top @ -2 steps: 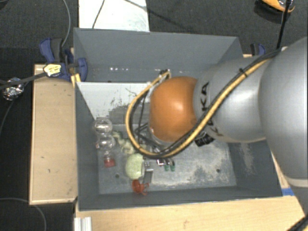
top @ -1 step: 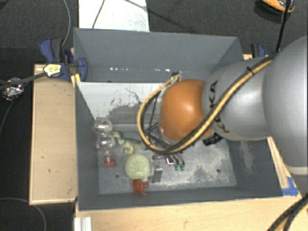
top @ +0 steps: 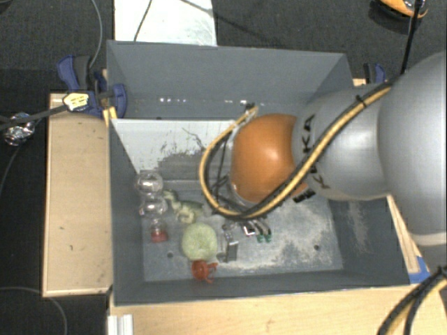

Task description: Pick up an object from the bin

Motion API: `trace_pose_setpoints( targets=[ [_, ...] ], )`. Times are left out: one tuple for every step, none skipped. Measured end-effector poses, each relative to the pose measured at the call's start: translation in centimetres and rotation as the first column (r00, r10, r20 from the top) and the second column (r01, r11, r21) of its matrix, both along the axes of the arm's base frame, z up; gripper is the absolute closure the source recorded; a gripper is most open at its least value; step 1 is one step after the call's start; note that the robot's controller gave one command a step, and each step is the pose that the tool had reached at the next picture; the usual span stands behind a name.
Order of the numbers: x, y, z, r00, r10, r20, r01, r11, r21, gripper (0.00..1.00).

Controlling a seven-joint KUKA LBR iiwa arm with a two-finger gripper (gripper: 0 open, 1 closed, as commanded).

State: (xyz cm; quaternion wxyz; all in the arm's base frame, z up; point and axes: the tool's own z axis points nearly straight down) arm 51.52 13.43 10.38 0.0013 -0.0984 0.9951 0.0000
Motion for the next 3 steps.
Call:
trace_pose_setpoints(
  targets=[
    [-0.6,1.6,-1.8,0.98,0.2,0.001,-0.2,0.98,0.001,0.0],
    [-0.7,2.7,-3.1,0.944,0.33,0.001,-0.33,0.944,-0.001,0.0],
    [-0.4,3.3,-3.1,0.866,0.501,0.009,-0.501,0.866,-0.001,1.0]
  ],
)
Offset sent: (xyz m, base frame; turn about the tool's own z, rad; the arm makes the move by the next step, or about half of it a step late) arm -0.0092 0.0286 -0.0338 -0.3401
